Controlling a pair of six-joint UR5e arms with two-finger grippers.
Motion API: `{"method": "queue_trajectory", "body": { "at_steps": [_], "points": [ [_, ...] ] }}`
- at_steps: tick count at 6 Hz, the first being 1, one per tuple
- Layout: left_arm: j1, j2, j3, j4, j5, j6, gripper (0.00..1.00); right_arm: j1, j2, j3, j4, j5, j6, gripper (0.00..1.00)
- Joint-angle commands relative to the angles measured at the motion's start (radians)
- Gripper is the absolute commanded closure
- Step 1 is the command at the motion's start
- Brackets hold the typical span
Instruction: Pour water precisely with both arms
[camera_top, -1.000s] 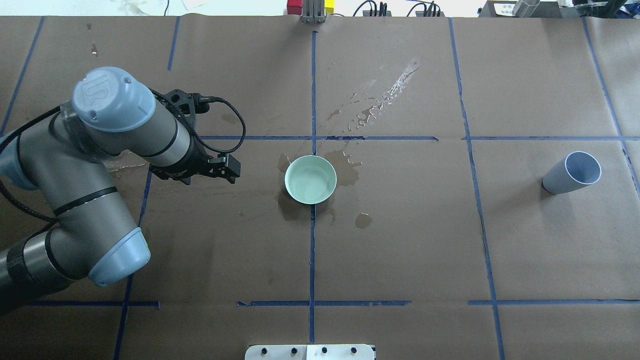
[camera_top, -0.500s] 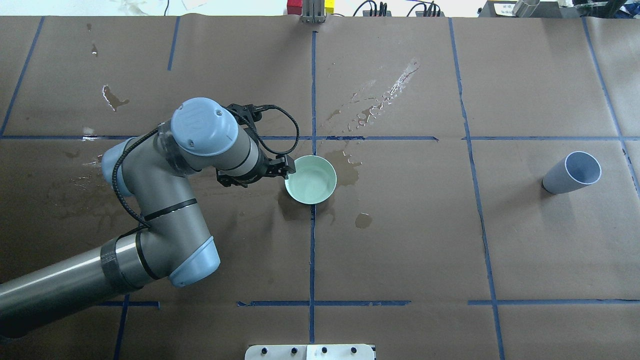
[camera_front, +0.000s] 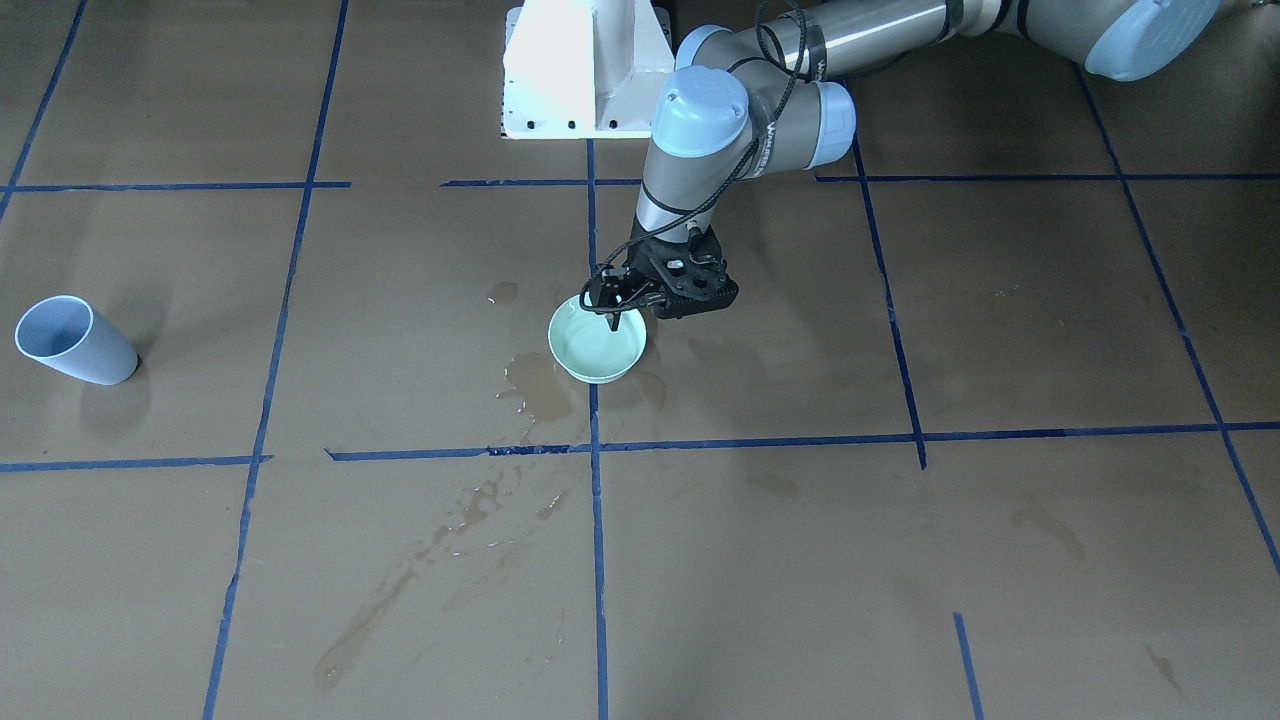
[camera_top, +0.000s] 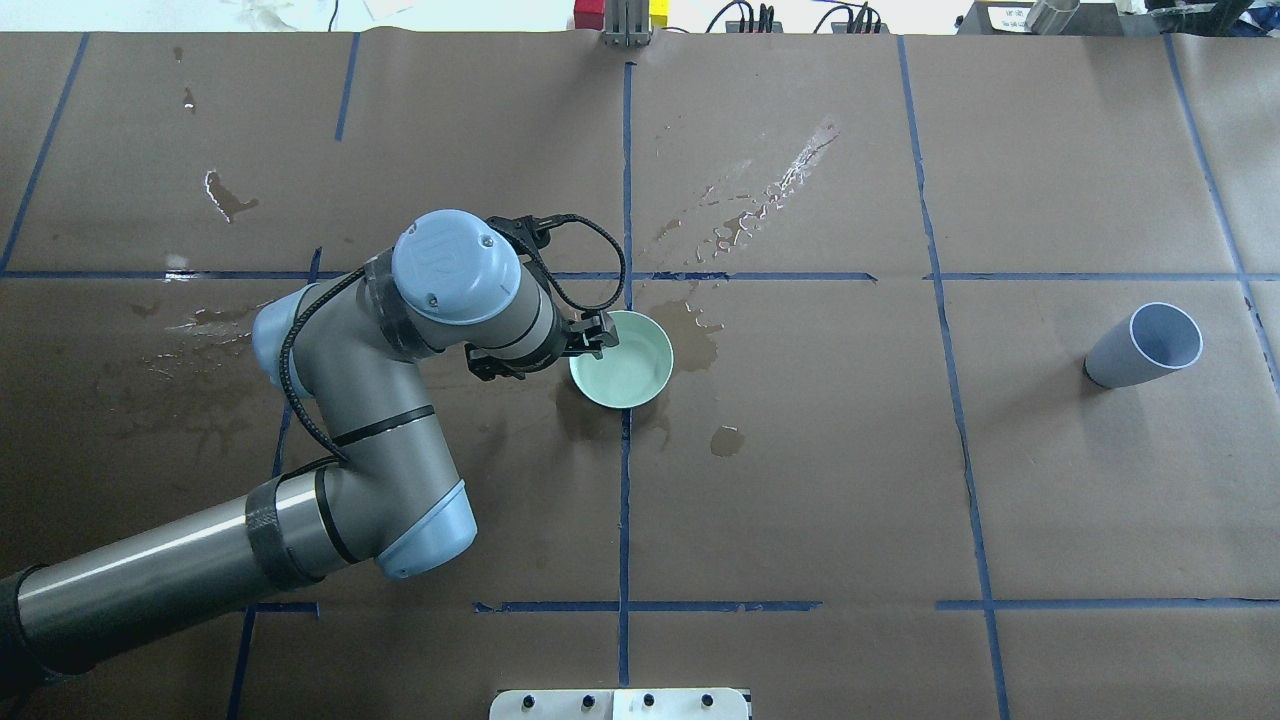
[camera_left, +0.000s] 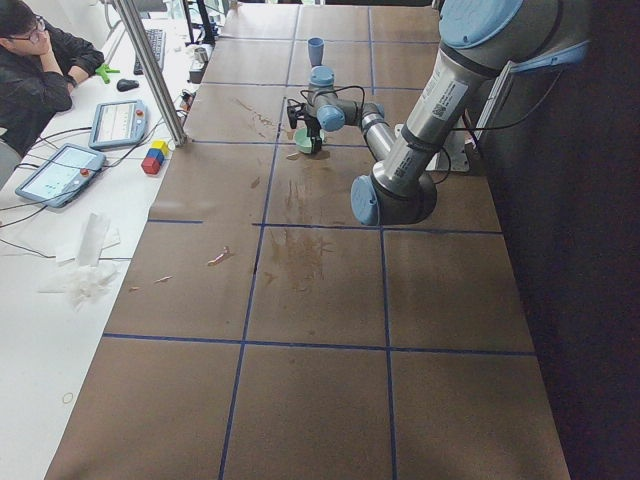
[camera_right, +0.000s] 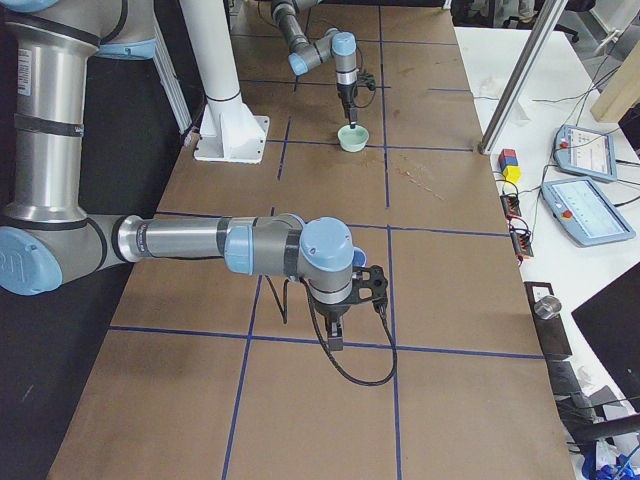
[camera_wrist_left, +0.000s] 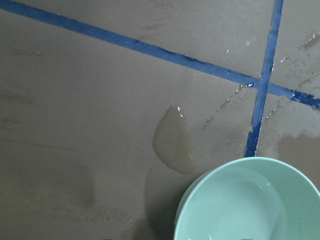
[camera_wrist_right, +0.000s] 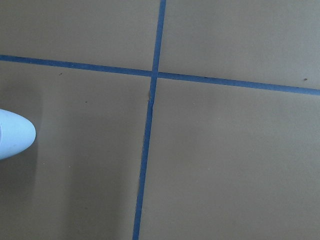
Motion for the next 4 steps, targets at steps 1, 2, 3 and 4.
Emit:
{"method": "queue_trajectory", "body": {
  "at_steps": [1,2,3,4],
  "points": [
    [0.011,-0.006,0.011,-0.004,0.008,-0.017,0.49,0.0,0.0,0.0,0.0,-0.001,0.0,0.0],
    [0.011,-0.012,0.019,-0.004,0.008,-0.017,0.75,0.0,0.0,0.0,0.0,-0.001,0.0,0.0],
    [0.017,-0.013,0.02,-0.004,0.008,-0.015,0.88,0.0,0.0,-0.002,0.0,-0.001,-0.001,0.0],
    [0.018,-0.015,0.027,-0.004,0.008,-0.014,0.88,0.0,0.0,-0.004,0.0,-0.001,-0.001,0.0]
  ]
}}
